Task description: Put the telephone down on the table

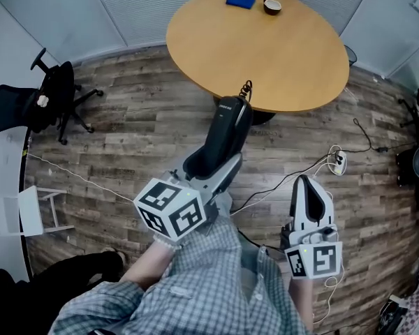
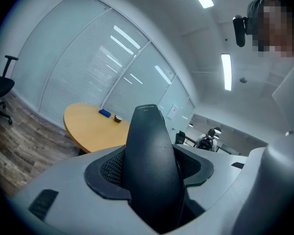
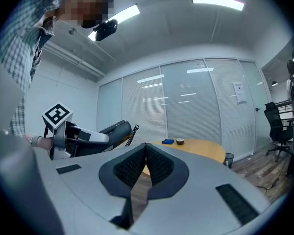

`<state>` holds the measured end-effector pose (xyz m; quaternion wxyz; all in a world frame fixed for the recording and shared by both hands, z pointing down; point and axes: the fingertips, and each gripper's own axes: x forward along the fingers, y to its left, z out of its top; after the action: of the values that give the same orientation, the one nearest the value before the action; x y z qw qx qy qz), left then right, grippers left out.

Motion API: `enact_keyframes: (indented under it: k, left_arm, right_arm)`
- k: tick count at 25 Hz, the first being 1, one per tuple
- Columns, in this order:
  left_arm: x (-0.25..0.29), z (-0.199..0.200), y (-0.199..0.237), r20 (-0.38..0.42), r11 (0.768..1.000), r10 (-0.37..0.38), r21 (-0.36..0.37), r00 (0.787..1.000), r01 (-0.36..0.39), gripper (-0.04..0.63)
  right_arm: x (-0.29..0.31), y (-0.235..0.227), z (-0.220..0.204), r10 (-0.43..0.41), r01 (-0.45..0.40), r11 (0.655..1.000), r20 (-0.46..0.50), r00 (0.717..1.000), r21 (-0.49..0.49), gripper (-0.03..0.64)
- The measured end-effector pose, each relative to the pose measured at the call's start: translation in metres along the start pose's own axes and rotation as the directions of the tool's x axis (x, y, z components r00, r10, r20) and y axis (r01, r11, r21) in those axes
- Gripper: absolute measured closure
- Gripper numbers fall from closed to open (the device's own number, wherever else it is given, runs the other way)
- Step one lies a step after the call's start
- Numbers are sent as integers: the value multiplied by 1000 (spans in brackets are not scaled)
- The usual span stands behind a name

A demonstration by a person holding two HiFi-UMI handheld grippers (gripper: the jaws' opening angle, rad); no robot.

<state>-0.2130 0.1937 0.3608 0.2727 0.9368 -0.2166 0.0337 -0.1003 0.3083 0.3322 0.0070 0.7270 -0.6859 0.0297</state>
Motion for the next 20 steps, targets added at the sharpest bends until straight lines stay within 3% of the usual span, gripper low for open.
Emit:
enact_keyframes:
  k: [20]
  left_arm:
    - [134,103,82,5,997,-74,14,997,74,314]
  right_arm:
    - [162,-65,31,-74,75,997,28,997,-16,606]
